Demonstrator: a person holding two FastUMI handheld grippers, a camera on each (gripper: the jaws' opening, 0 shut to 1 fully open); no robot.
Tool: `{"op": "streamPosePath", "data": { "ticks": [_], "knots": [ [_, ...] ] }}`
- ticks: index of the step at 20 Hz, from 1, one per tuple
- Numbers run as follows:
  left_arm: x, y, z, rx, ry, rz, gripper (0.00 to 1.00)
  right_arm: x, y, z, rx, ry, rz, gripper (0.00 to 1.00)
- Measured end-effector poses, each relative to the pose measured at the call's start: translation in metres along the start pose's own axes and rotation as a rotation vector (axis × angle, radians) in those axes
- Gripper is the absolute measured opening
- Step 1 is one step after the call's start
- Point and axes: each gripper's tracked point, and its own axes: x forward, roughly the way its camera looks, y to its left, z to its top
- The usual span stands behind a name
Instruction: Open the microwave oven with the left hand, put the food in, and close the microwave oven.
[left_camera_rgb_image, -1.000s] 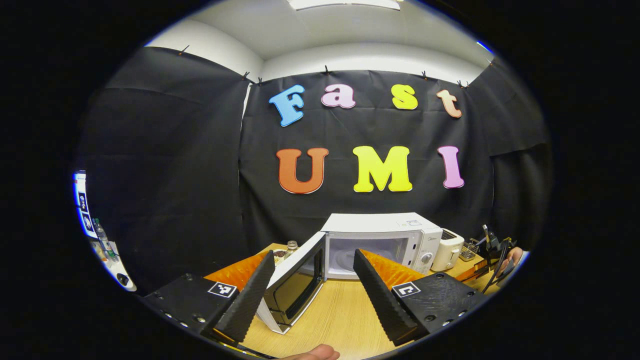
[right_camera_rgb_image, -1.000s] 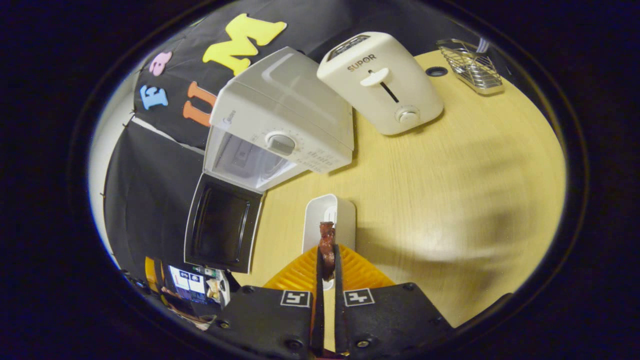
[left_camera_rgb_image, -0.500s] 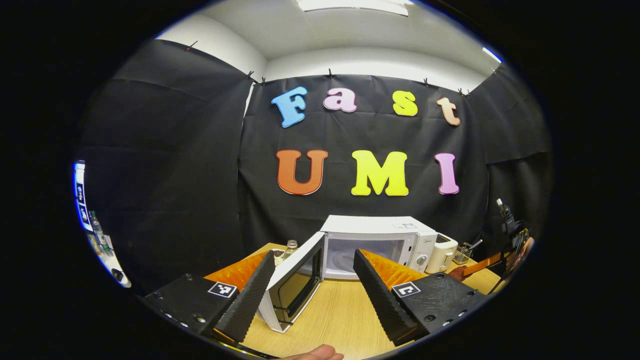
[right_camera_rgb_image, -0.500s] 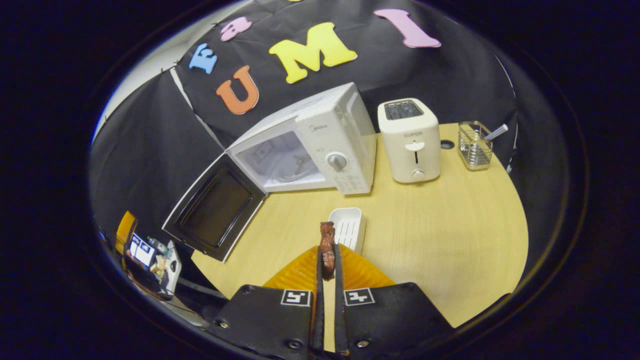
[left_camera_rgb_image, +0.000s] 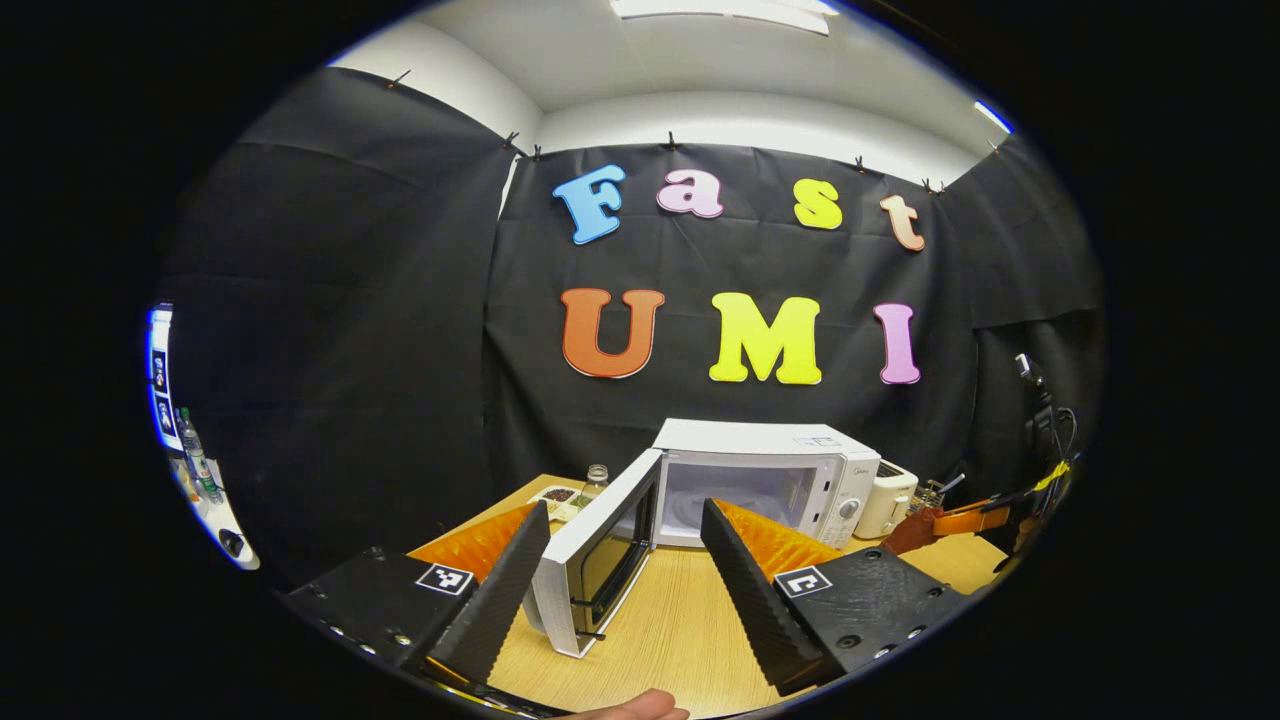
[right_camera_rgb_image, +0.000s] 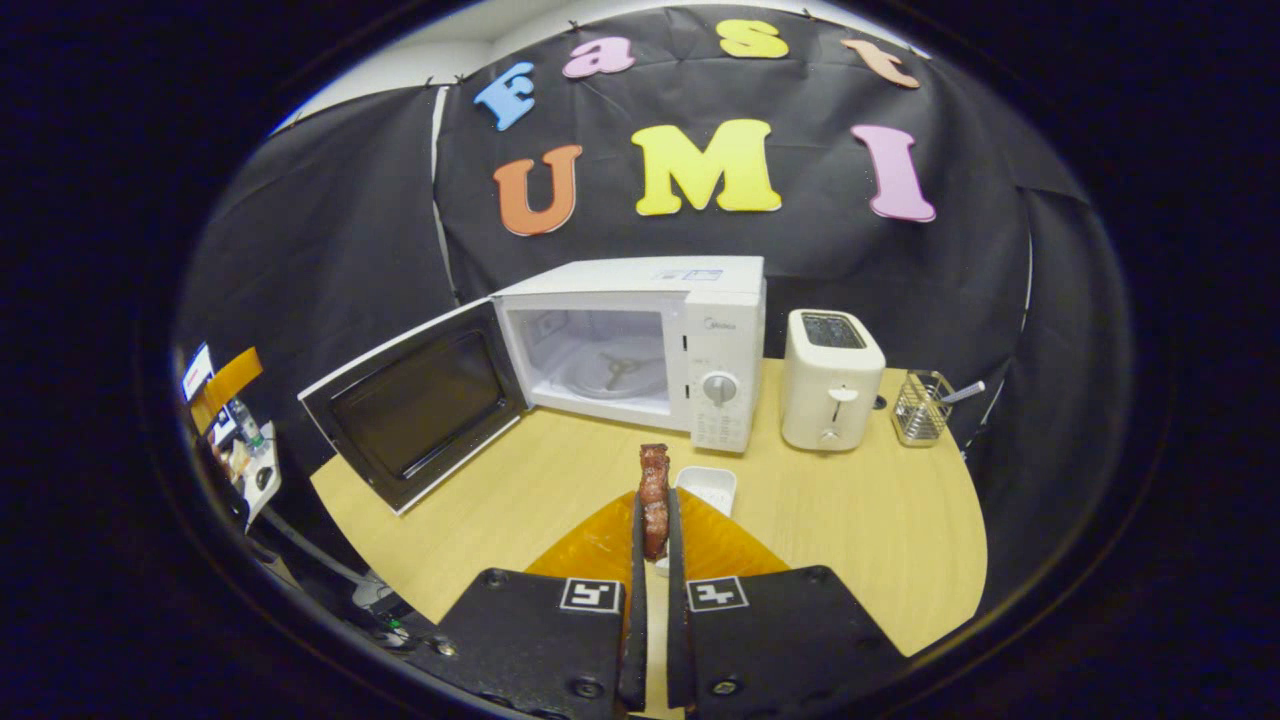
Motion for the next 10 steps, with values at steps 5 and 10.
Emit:
{"op": "streamPosePath", "data": {
  "ticks": [5, 10],
  "knots": [
    [-0.003, 0.01, -0.003, 0.017, -0.006, -0.004, 0.93, 0.034, 0.03, 0.011, -0.011, -0.024, -0.014, 0.11],
    [-0.001, 0.026, -0.017, 0.023, 0.014, 0.01, 0.94, 0.08, 0.059, 0.034, -0.029, -0.093, -0.043, 0.11]
  ]
}}
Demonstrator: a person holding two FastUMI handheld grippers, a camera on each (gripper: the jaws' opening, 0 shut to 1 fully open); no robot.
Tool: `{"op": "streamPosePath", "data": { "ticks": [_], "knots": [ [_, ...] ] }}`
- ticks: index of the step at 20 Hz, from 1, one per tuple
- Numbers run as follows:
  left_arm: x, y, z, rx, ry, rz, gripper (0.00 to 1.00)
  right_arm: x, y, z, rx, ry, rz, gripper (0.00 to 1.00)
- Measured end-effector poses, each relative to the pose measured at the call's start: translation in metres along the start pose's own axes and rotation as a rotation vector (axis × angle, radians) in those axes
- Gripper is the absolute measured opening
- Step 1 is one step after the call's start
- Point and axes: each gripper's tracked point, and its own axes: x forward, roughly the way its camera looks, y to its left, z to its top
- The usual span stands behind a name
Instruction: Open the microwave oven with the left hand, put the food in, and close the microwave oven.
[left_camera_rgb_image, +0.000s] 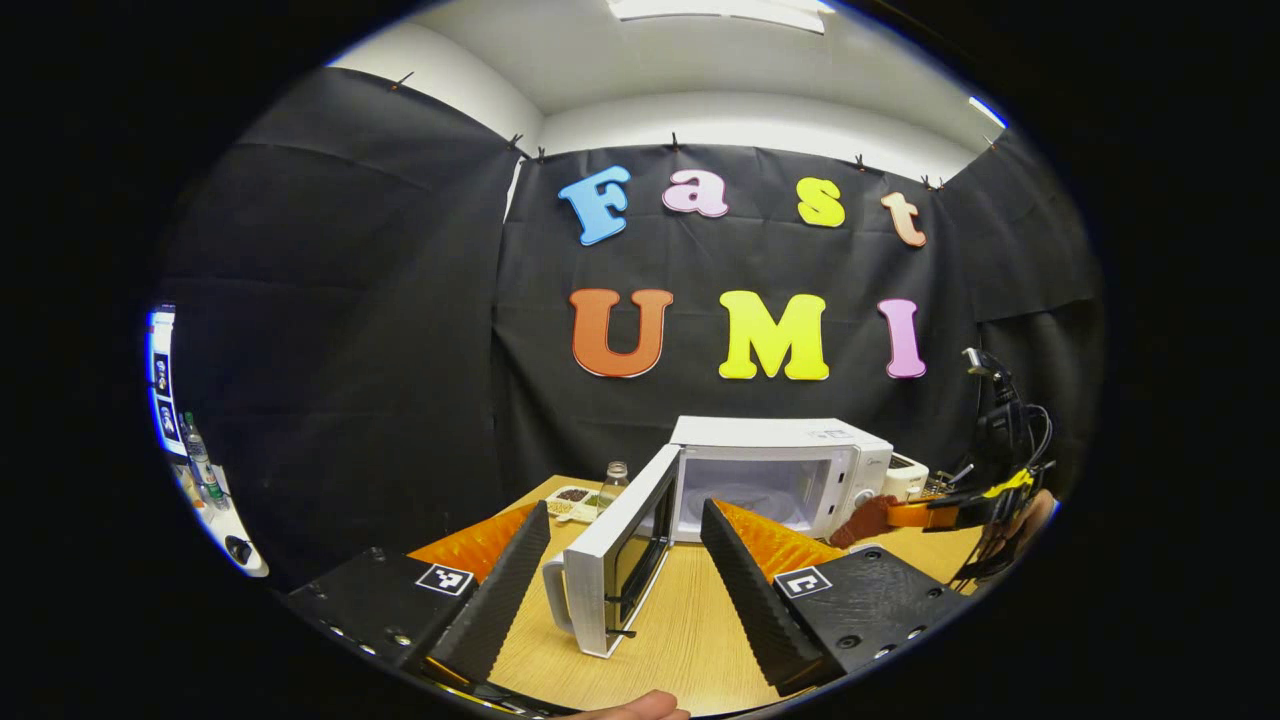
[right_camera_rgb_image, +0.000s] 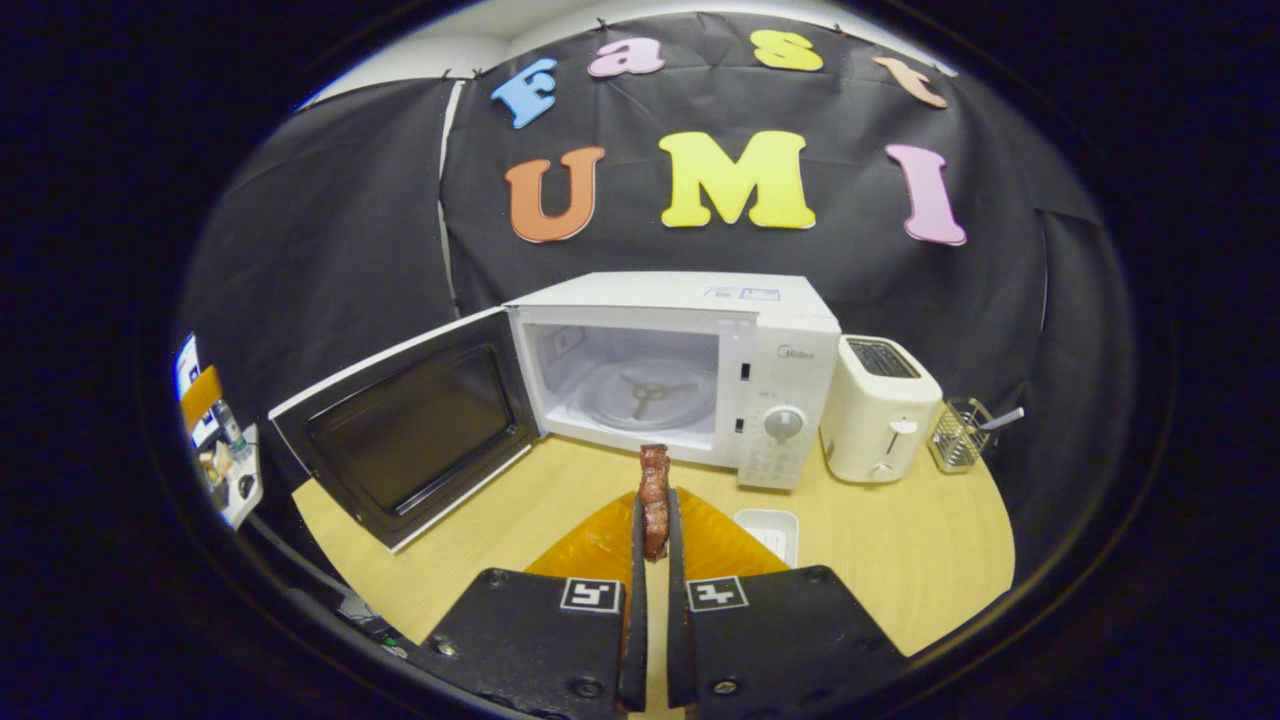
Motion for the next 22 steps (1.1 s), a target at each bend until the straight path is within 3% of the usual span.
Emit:
{"op": "streamPosePath", "data": {
  "ticks": [10, 16, 22],
  "knots": [
    [0.008, 0.024, -0.006, -0.019, -0.018, 0.018, 0.94, 0.134, 0.049, 0.027, 0.061, -0.045, -0.031, 0.11],
    [0.017, 0.034, -0.019, 0.049, 0.019, 0.031, 0.94, 0.209, 0.055, 0.044, 0.222, -0.051, -0.085, 0.11],
    [0.025, 0.034, -0.029, 0.038, 0.041, 0.024, 0.94, 0.27, 0.045, 0.054, 0.532, -0.08, -0.119, 0.11]
  ]
}}
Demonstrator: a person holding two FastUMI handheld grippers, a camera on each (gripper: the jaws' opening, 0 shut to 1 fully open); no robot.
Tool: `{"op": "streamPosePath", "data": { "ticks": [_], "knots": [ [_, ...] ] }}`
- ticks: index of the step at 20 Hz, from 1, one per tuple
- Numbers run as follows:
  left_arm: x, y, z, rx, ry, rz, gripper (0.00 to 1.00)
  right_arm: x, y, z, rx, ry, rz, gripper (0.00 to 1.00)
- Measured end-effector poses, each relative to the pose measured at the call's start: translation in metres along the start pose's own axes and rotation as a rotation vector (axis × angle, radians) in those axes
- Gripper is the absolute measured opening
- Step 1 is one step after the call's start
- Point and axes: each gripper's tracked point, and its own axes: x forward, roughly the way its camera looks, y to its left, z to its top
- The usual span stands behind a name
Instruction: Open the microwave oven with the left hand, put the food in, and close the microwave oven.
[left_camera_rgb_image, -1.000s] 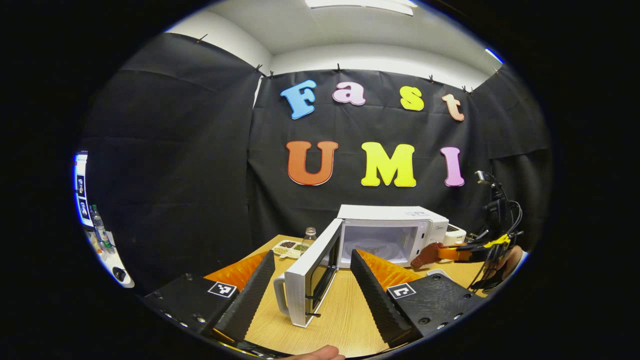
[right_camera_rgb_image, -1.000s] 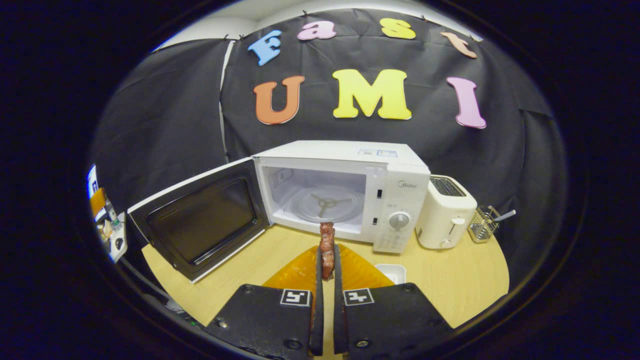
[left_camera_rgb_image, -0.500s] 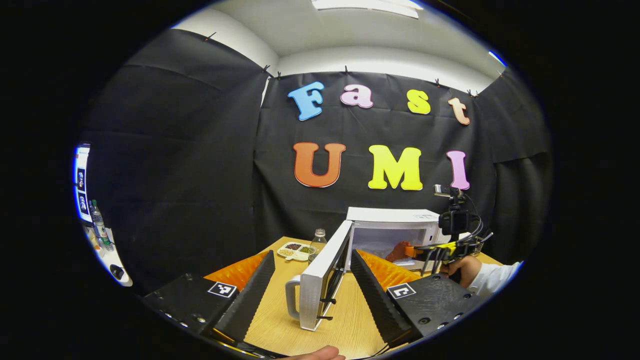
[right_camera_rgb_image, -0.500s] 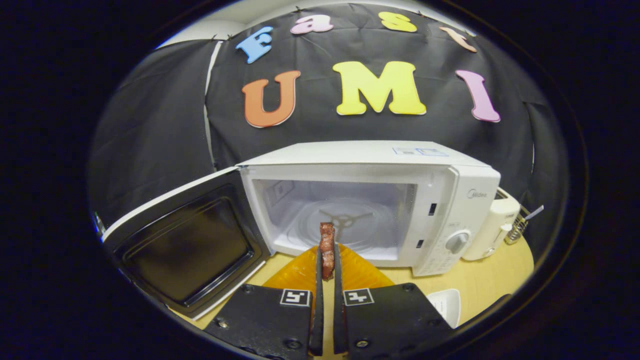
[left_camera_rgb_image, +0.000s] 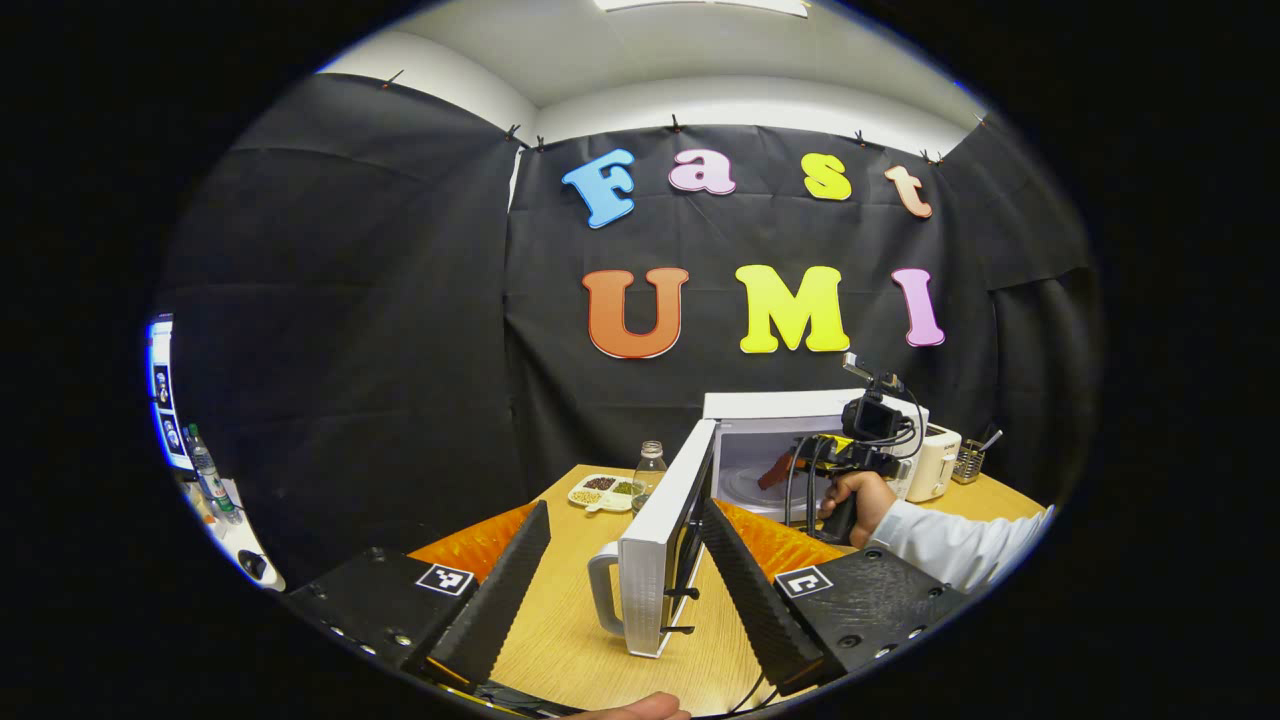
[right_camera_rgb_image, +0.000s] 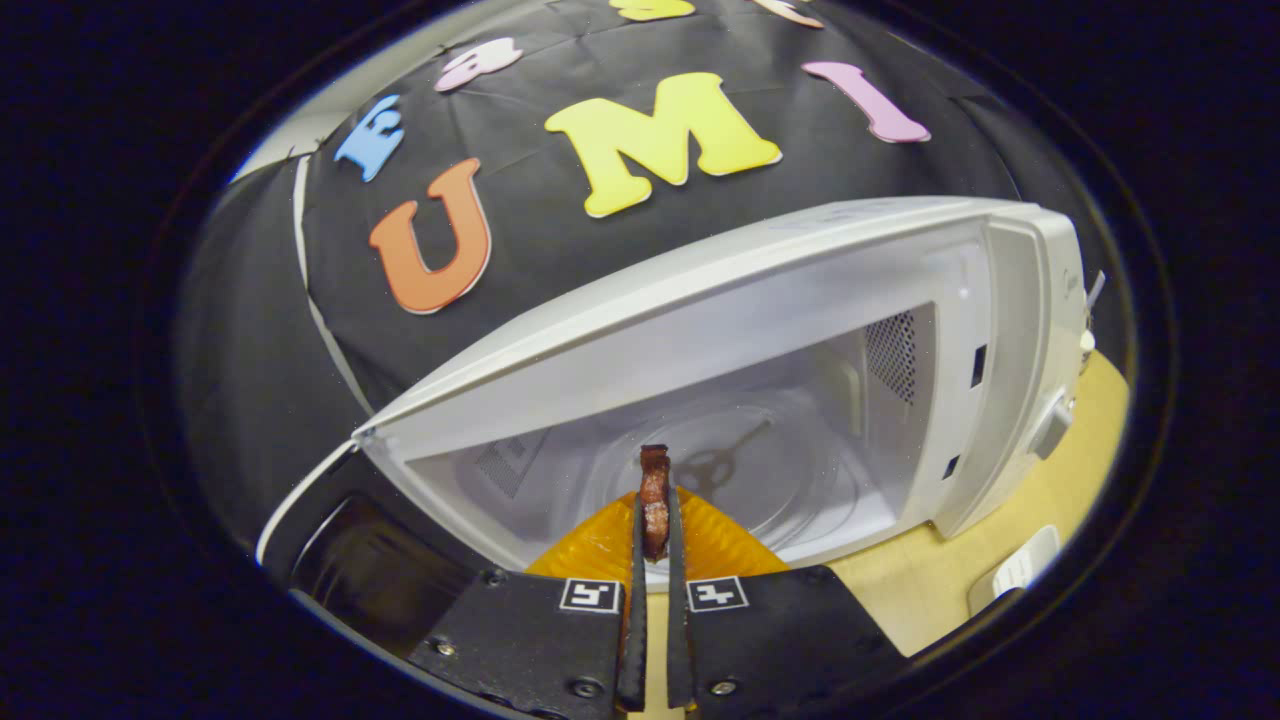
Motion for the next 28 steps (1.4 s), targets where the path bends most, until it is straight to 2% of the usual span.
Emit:
{"op": "streamPosePath", "data": {
  "ticks": [6, 12, 13, 14, 16, 22, 28],
  "knots": [
    [0.001, 0.004, -0.003, -0.045, 0.025, -0.001, 0.94, 0.04, -0.023, 0.002, 0.266, -0.065, -0.068, 0.12],
    [0.003, 0.007, -0.005, -0.032, 0.029, 0.003, 0.94, 0.045, -0.024, -0.003, 0.296, -0.088, -0.105, 0.14],
    [0.003, 0.008, -0.008, -0.032, 0.038, 0.005, 0.94, 0.046, -0.034, -0.005, 0.252, -0.101, -0.162, 0.07],
    [0.002, 0.01, -0.01, -0.031, 0.038, 0.02, 0.94, 0.043, -0.045, -0.005, 0.199, -0.115, -0.202, 0.36],
    [0.003, 0.018, -0.008, -0.019, 0.028, 0.042, 0.94, 0.044, -0.046, -0.012, 0.128, -0.11, -0.214, 1.0],
    [0.006, 0.025, -0.014, -0.021, 0.041, 0.056, 0.94, 0.014, -0.033, -0.016, 0.067, -0.087, -0.142, 0.99],
    [0.001, 0.033, -0.017, -0.044, 0.038, 0.051, 0.94, -0.05, -0.02, 0.003, -0.046, -0.058, -0.057, 1.0]
  ]
}}
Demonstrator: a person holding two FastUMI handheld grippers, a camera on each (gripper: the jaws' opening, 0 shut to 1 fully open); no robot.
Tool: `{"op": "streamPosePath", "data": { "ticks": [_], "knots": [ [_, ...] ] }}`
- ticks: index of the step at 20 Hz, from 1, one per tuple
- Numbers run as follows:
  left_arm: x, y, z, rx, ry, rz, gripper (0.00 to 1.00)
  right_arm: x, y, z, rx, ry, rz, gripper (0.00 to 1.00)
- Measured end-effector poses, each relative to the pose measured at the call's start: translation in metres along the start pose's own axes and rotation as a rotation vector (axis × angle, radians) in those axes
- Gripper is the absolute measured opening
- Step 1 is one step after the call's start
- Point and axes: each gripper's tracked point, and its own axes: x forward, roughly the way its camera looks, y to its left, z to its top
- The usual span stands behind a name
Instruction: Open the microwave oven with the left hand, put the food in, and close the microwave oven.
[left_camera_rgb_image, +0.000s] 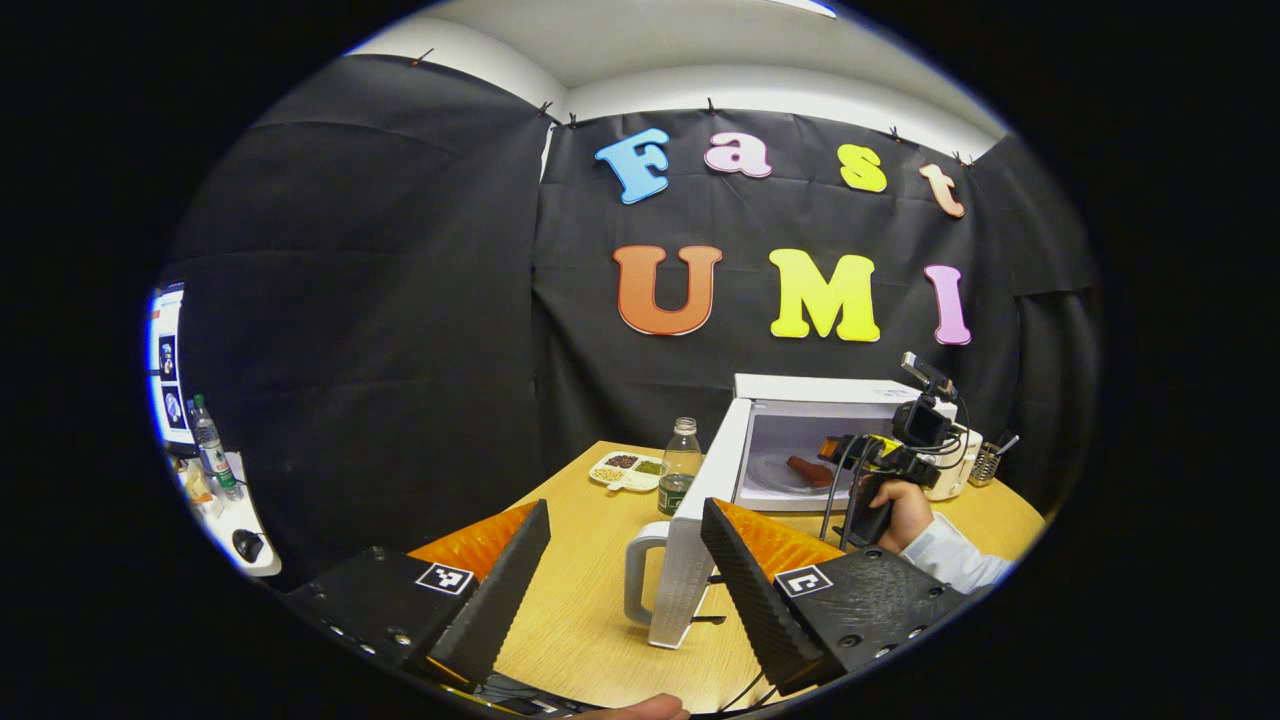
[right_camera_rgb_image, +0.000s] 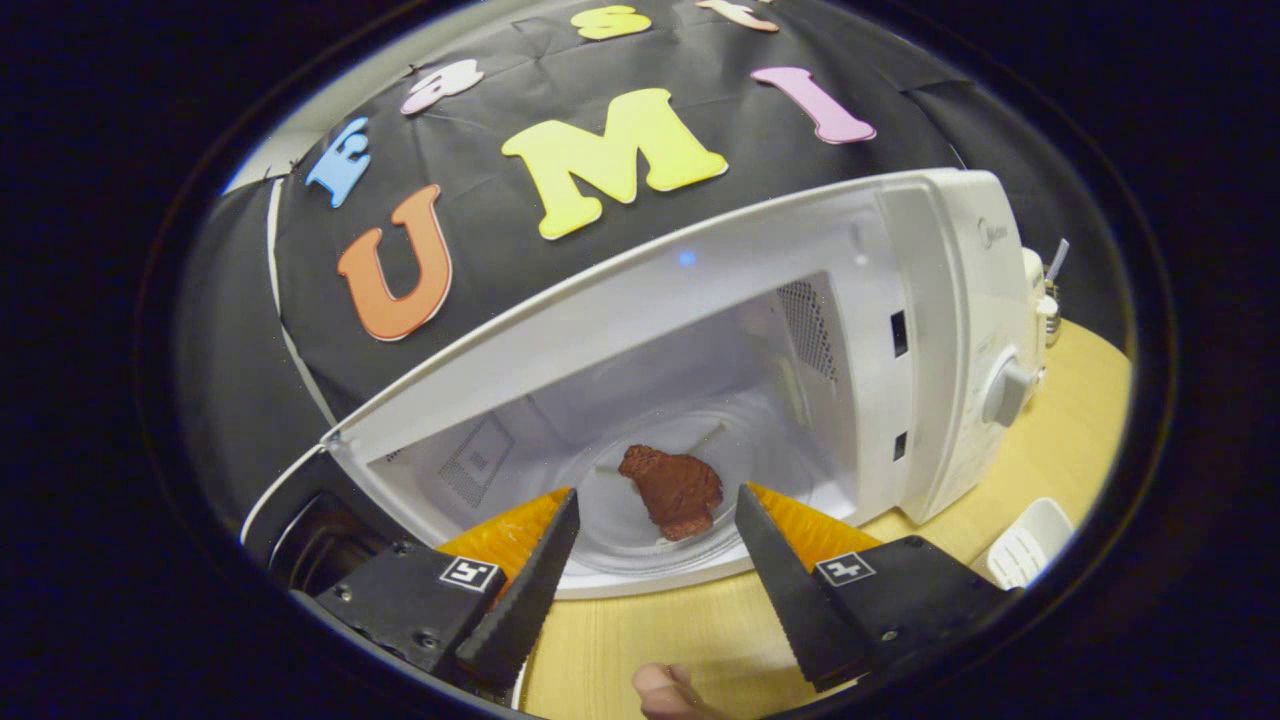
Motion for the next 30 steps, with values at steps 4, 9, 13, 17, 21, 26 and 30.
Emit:
{"op": "streamPosePath", "data": {
  "ticks": [4, 9, 13, 17, 21, 26, 30],
  "knots": [
    [-0.002, 0.014, -0.006, -0.012, -0.001, 0.021, 0.94, -0.07, -0.006, 0.03, -0.106, -0.058, 0.053, 1.0],
    [0.005, 0.038, -0.026, -0.04, 0.025, 0.058, 0.94, -0.169, -0.043, 0.06, -0.257, -0.156, 0.077, 1.0],
    [0.007, 0.059, -0.033, -0.086, 0.023, 0.061, 0.49, -0.238, -0.065, 0.081, -0.303, -0.233, 0.119, 0.99],
    [0.01, 0.077, -0.039, -0.095, 0.008, 0.108, 0.0, -0.269, -0.087, 0.1, -0.339, -0.253, 0.104, 1.0],
    [0.01, 0.067, -0.029, -0.093, -0.034, 0.067, 0.0, -0.287, -0.097, 0.105, -0.35, -0.245, 0.117, 0.99],
    [0.038, 0.064, -0.043, -0.105, -0.027, 0.041, 0.0, -0.301, -0.103, 0.108, -0.381, -0.248, 0.129, 0.99],
    [0.054, 0.045, -0.058, -0.123, 0.011, -0.006, 0.0, -0.308, -0.115, 0.108, -0.394, -0.249, 0.118, 0.99]
  ]
}}
